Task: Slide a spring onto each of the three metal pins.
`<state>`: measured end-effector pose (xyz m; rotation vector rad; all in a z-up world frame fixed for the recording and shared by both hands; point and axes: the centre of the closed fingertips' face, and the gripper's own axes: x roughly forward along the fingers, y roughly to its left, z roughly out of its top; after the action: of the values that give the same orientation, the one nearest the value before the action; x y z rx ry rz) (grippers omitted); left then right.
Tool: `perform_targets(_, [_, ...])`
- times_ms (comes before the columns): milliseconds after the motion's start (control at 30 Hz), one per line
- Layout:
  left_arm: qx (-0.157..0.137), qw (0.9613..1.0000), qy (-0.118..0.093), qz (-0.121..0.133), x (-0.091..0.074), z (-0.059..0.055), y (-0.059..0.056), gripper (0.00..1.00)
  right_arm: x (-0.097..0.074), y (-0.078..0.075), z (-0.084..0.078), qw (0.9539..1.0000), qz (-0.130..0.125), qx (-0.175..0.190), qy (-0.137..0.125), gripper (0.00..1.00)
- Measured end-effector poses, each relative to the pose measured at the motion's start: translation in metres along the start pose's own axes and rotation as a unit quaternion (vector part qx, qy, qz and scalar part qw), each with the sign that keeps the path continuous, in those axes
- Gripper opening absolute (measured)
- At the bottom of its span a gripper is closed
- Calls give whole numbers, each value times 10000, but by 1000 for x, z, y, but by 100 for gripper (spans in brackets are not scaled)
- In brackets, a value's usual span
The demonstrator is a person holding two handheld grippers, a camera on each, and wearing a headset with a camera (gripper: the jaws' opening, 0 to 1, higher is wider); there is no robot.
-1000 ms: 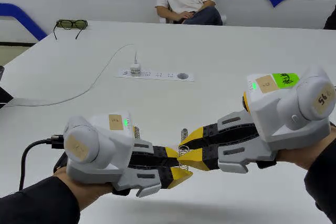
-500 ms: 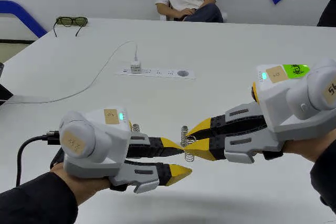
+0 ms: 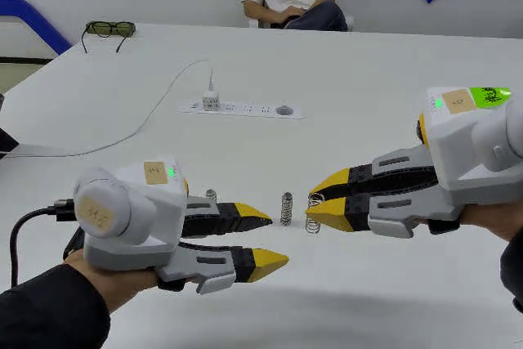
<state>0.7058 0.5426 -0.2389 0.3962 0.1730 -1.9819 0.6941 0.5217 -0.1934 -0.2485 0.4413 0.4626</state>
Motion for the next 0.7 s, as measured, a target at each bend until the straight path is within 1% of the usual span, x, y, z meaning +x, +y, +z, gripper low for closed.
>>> perform_targets(267, [-65, 9999, -11, 112, -6, -3, 4, 33, -9, -13, -7, 9998, -185, 55, 38, 12])
perform_targets(433, [-112, 9998, -26, 164, -7, -4, 6, 35, -16, -26, -10, 9993, -354, 85, 52, 12])
perform_targets(700, [-150, 9997, -12, 182, -7, -5, 5, 37, -26, -45, -17, 9977, -646, 183, 52, 12])
